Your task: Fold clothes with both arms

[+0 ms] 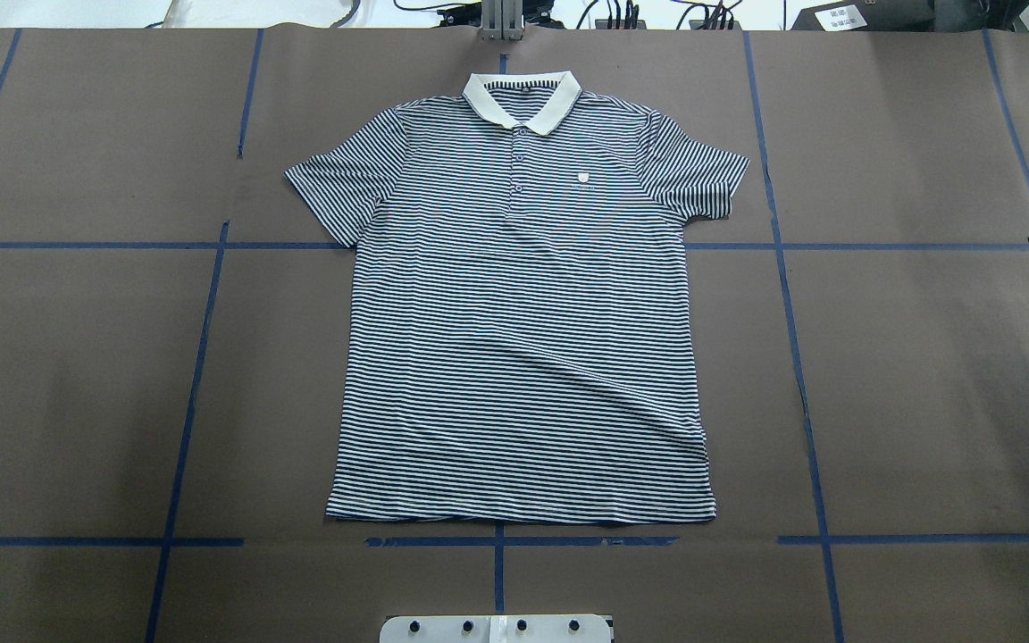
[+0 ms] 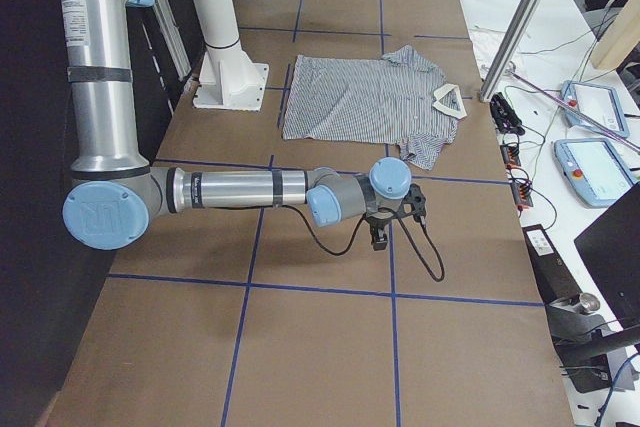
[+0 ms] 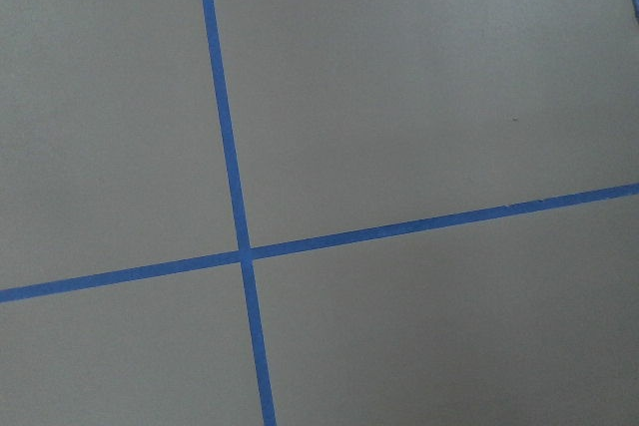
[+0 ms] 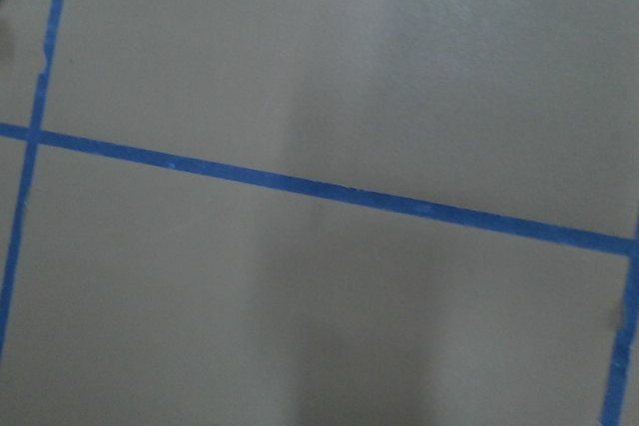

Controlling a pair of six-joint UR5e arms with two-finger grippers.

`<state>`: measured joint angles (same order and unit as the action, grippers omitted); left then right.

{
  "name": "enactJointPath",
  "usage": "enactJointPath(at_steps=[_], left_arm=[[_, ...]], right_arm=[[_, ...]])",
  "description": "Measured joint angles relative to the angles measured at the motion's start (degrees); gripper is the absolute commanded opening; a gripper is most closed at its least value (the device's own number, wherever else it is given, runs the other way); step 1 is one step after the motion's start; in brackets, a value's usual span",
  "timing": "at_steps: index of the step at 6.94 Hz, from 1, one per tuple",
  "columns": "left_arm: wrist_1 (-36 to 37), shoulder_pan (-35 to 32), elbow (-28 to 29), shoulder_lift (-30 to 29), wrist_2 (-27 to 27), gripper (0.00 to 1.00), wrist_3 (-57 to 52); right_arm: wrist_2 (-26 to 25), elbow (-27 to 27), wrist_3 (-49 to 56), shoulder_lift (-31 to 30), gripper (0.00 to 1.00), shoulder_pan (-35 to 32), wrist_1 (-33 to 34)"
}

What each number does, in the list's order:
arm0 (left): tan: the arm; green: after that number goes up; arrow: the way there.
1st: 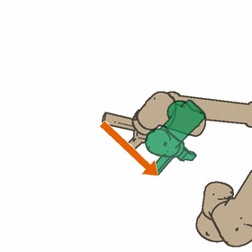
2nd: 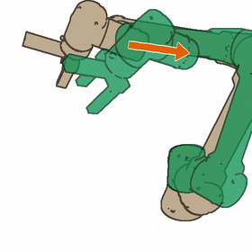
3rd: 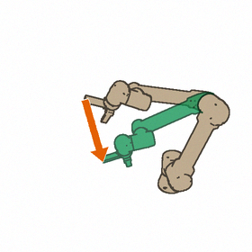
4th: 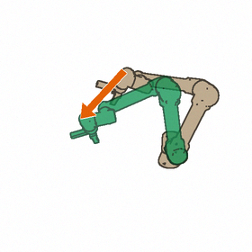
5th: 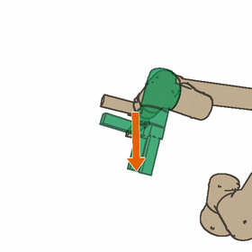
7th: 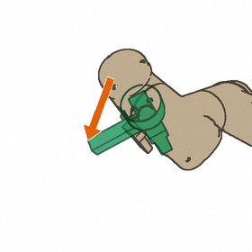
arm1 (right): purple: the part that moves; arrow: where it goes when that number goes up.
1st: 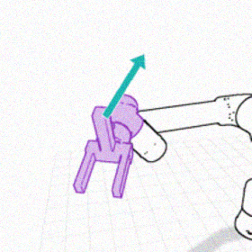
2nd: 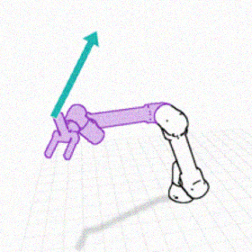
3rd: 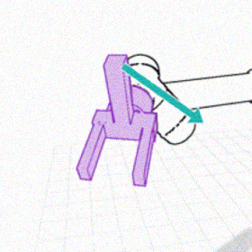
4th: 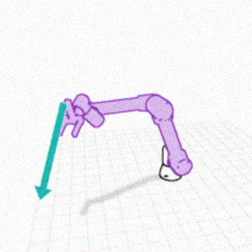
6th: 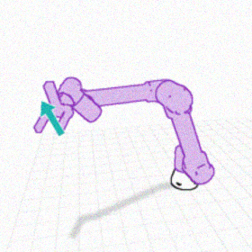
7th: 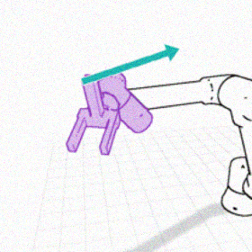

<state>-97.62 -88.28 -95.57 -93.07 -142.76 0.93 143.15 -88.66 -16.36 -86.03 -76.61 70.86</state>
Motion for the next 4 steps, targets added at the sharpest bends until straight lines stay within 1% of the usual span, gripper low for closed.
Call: enactJointPath(at_steps=[1,2,3,4], left_arm=[[-3.4,0.4,-0.1,0.5,-1.0,1.00,0.2],[-5.4,0.7,-0.2,1.1,-1.4,1.00,0.4],[-6.3,0.8,-0.5,1.6,-1.6,1.00,0.4],[-6.7,0.9,-0.9,1.9,-1.7,1.00,0.5]], right_arm=[[-0.6,1.8,-9.2,4.6,1.00,2.7,-3.0],[-3.3,4.4,-18.8,10.4,1.00,5.9,-4.1],[-9.3,8.5,-29.7,17.7,0.99,10.3,-5.0],[-15.2,14.0,-37.8,23.5,0.99,13.8,-8.6]])
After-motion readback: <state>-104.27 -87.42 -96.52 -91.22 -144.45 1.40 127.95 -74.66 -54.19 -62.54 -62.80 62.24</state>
